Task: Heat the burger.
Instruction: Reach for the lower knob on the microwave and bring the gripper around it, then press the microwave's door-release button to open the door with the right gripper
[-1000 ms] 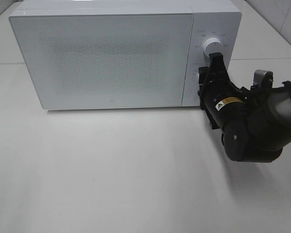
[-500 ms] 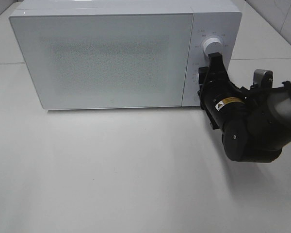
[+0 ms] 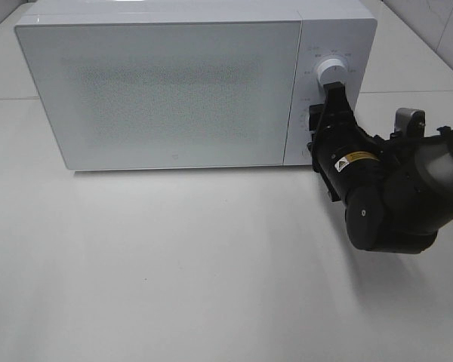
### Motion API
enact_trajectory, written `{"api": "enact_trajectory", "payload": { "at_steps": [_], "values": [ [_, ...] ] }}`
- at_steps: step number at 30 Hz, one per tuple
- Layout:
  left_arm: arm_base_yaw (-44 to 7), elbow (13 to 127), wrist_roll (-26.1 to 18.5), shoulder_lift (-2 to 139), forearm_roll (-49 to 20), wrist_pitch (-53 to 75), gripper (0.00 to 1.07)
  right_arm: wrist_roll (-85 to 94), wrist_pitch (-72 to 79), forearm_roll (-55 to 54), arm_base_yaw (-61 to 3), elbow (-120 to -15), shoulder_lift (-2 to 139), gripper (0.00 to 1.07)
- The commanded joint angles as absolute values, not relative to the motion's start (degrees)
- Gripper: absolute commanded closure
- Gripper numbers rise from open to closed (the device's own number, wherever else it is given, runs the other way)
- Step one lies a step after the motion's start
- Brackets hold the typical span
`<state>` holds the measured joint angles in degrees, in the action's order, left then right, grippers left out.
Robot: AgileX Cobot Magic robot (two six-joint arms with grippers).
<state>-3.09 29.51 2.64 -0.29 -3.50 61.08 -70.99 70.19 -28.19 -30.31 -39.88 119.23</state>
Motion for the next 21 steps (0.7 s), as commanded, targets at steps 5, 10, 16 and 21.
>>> {"api": "enact_trajectory", "payload": {
  "at_steps": [5,10,16,21],
  "values": [
    [-3.0,29.6,2.9,-1.1,-3.6,61.1,0.07,-70.2,82.2,-28.2,-30.5,-39.2,118.9,0.51],
    [-3.0,29.6,2.9,-1.1,-3.6,61.1,0.07,-72.4,82.2,-28.0,-30.5,-37.8,118.9,0.42],
    [-3.0,29.6,2.9,-1.1,-3.6,61.1,0.07,-74.9,82.3,-22.9,-30.7,-35.5,117.8,0.41],
    [-3.0,29.6,2.9,-1.1,-3.6,61.1,0.07,-74.8,82.3,-22.1,-30.7,-33.7,115.3,0.41]
  ]
}}
